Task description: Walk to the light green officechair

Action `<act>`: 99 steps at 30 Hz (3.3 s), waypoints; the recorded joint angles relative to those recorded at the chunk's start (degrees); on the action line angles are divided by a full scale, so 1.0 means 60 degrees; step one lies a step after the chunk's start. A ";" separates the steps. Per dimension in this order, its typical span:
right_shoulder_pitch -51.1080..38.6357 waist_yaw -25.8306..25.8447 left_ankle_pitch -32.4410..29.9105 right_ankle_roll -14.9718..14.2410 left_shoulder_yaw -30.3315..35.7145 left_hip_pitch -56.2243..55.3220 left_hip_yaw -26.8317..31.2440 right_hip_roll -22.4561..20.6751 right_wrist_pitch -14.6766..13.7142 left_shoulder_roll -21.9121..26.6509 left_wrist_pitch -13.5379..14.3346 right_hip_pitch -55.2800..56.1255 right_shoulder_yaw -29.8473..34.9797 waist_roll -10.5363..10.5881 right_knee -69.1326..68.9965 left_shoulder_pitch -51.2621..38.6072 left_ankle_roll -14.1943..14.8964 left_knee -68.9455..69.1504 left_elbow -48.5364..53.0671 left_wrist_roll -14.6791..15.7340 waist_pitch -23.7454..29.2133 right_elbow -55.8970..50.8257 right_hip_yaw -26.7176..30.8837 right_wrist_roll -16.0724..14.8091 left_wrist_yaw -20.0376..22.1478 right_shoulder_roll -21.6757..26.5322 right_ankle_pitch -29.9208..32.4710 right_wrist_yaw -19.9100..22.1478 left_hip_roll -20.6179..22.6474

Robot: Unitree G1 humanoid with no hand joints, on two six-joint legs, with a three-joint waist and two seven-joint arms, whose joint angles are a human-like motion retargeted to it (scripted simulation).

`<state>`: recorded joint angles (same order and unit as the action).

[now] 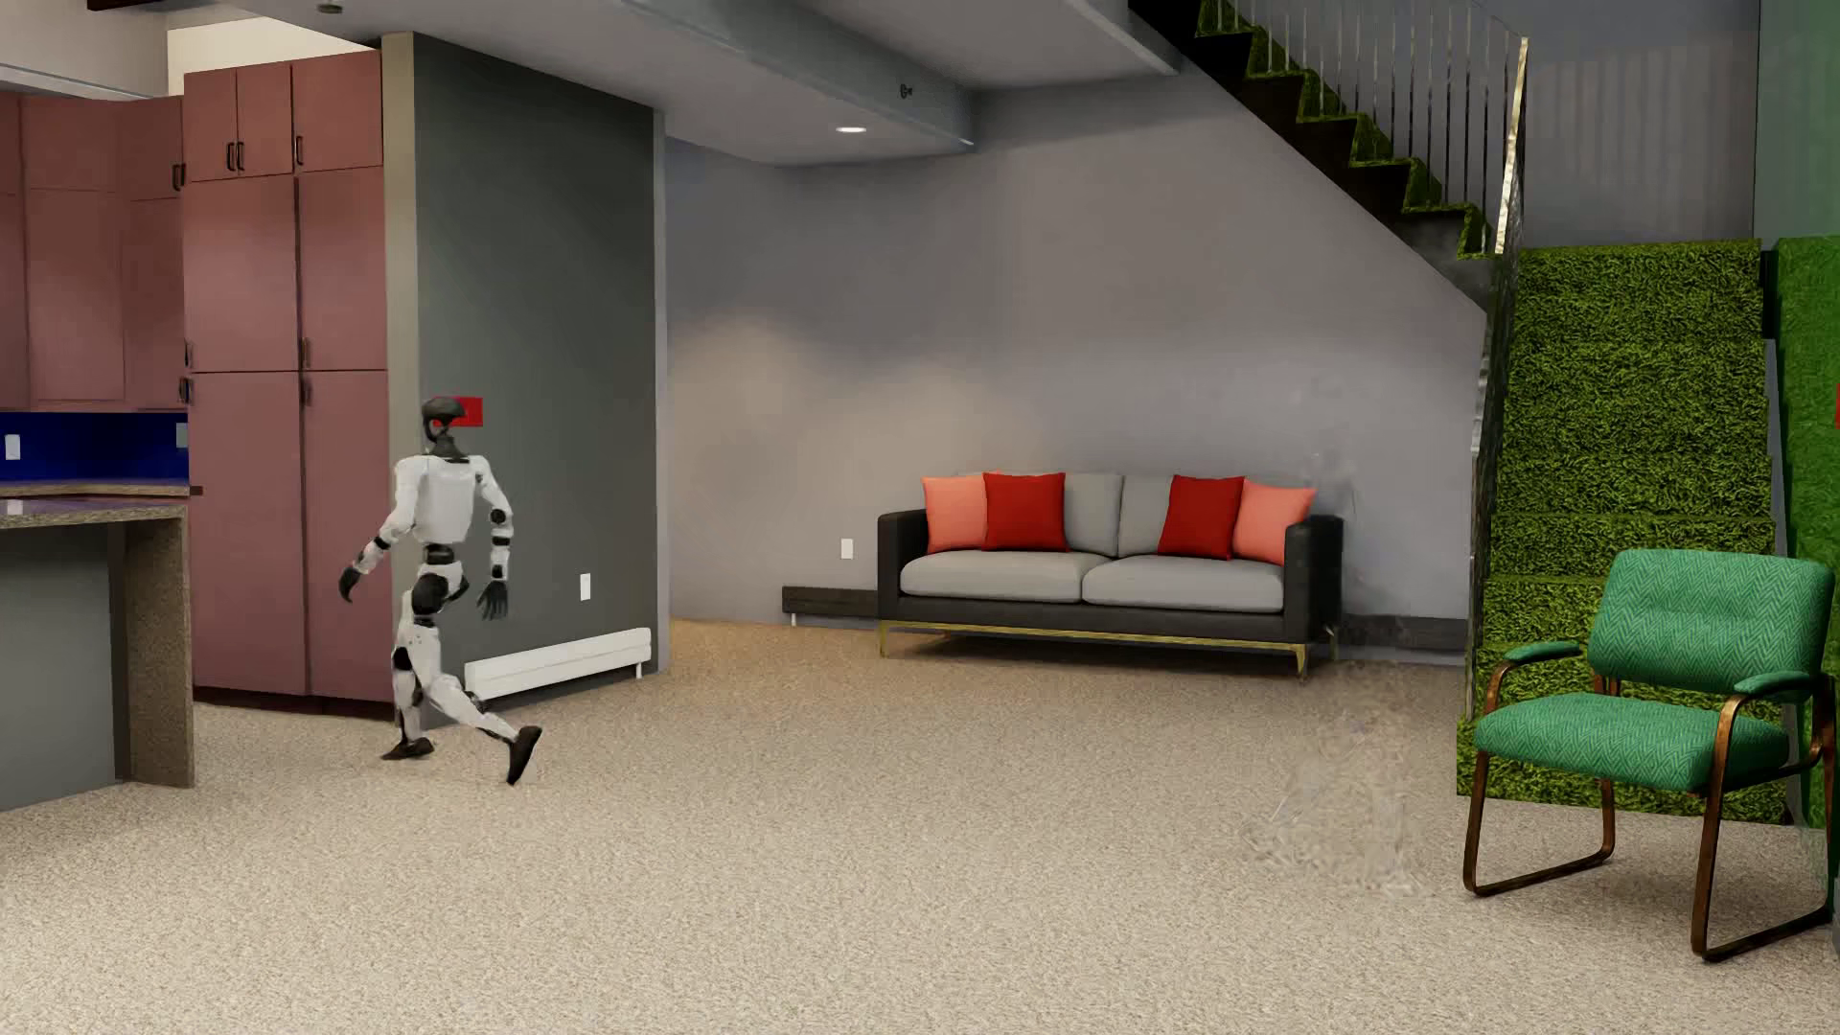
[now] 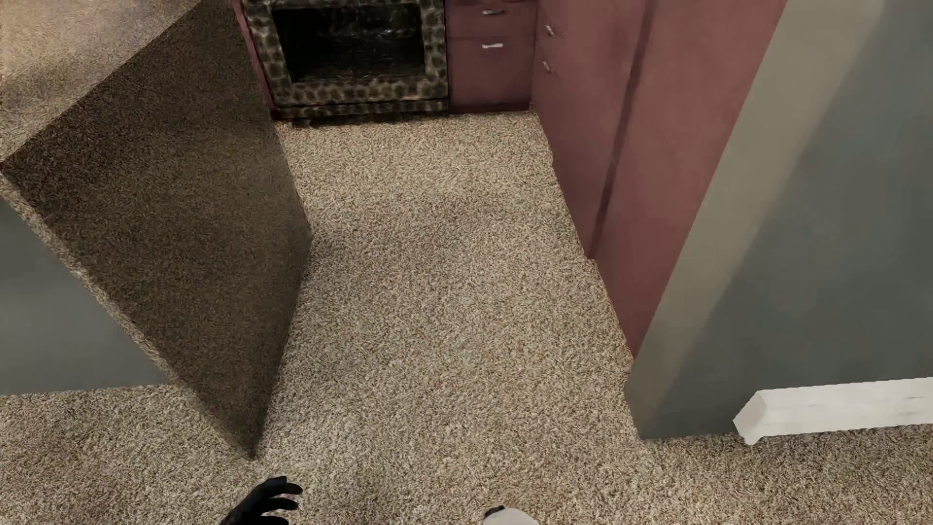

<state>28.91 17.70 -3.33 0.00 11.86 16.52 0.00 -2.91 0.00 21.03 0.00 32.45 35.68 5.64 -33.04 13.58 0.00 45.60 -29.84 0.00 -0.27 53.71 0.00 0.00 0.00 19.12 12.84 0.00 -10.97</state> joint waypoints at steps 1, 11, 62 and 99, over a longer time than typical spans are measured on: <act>-0.0005 -0.0340 -0.1376 0.0000 0.0193 -0.0335 0.0000 -0.0564 0.0000 -0.0137 0.0000 -0.0160 0.0115 0.0222 -0.0842 0.0225 0.0000 0.1594 -0.0693 0.0000 0.0124 0.0231 0.0000 0.0000 0.0000 -0.0045 0.0923 0.0000 -0.0444; -0.1979 -0.4775 0.2349 0.0000 0.2159 -0.5981 0.0000 -0.1547 0.0000 -0.0467 0.0000 -0.5991 -0.2413 -0.0213 -0.0493 0.2611 0.0000 -0.2479 -0.3981 0.0000 0.0216 -0.4250 0.0000 0.0000 0.0000 0.0514 -0.3920 0.0000 -0.0073; -0.1095 -0.2471 0.2712 0.0000 0.0526 -0.2839 0.0000 0.0081 0.0000 0.0221 0.0000 -0.1318 -0.1531 -0.0359 -0.2978 0.1456 0.0000 0.2866 -0.1910 0.0000 0.1004 -0.0574 0.0000 0.0000 0.0000 0.0192 -0.1275 0.0000 -0.1061; -0.2127 -0.4141 0.2662 0.0000 0.2567 -0.5410 0.0000 -0.1469 0.0000 -0.0100 0.0000 -0.6025 -0.0920 -0.0272 0.0968 0.1644 0.0000 0.3890 -0.3996 0.0000 0.1145 -0.2086 0.0000 0.0000 0.0000 0.0715 -0.3528 0.0000 0.0694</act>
<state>16.15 -7.15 12.65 0.00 27.26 -15.94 0.00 -11.72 0.00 20.43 0.00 -3.70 30.16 4.00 -27.24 23.45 0.00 68.94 -53.82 0.00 6.60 41.19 0.00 0.00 0.00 23.40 -8.33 0.00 -6.81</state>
